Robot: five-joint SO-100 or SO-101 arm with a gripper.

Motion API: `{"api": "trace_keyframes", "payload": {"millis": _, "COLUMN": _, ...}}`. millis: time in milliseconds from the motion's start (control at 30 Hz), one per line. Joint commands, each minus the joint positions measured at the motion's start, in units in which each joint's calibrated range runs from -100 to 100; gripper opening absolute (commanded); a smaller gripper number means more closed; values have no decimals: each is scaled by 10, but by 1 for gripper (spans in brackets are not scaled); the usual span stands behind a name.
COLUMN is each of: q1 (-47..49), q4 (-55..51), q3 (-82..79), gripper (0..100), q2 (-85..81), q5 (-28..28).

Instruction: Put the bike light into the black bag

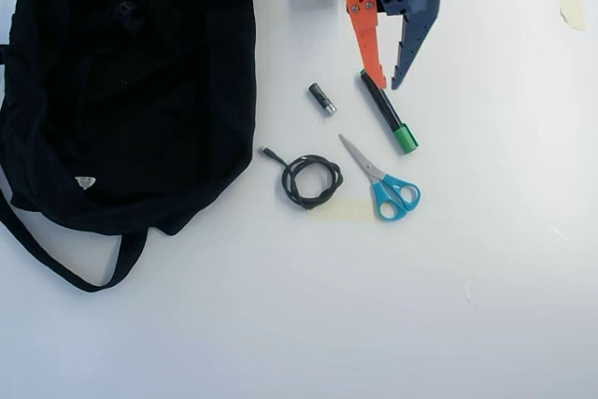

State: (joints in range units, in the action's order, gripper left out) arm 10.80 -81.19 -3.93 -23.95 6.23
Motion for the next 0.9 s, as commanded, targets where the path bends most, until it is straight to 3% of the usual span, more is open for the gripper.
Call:
{"api": "trace_keyframes", "payload": {"millis": 0, "q1": 6, "q4": -7, "q3": -130, "gripper": 2, "q2": -118, "q5": -2}}
{"api": "trace_keyframes", "payload": {"millis": 100, "q1": 18, "q4": 20, "q3": -226, "gripper": 2, "q2": -178, "q5": -2}}
{"api": "trace_keyframes", "payload": {"millis": 300, "q1": 34, "q4": 265, "q3": -554, "gripper": 2, "q2": -315, "q5": -1}}
{"api": "trace_keyframes", "payload": {"millis": 400, "q1": 39, "q4": 324, "q3": -680, "gripper": 2, "q2": -376, "q5": -2}}
{"api": "trace_keyframes", "payload": {"millis": 733, "q1": 22, "q4": 318, "q3": -945, "gripper": 2, "q2": -667, "q5": -3}}
{"api": "trace_keyframes", "payload": {"millis": 867, "q1": 17, "q4": 182, "q3": -954, "gripper": 2, "q2": -751, "q5": -4}}
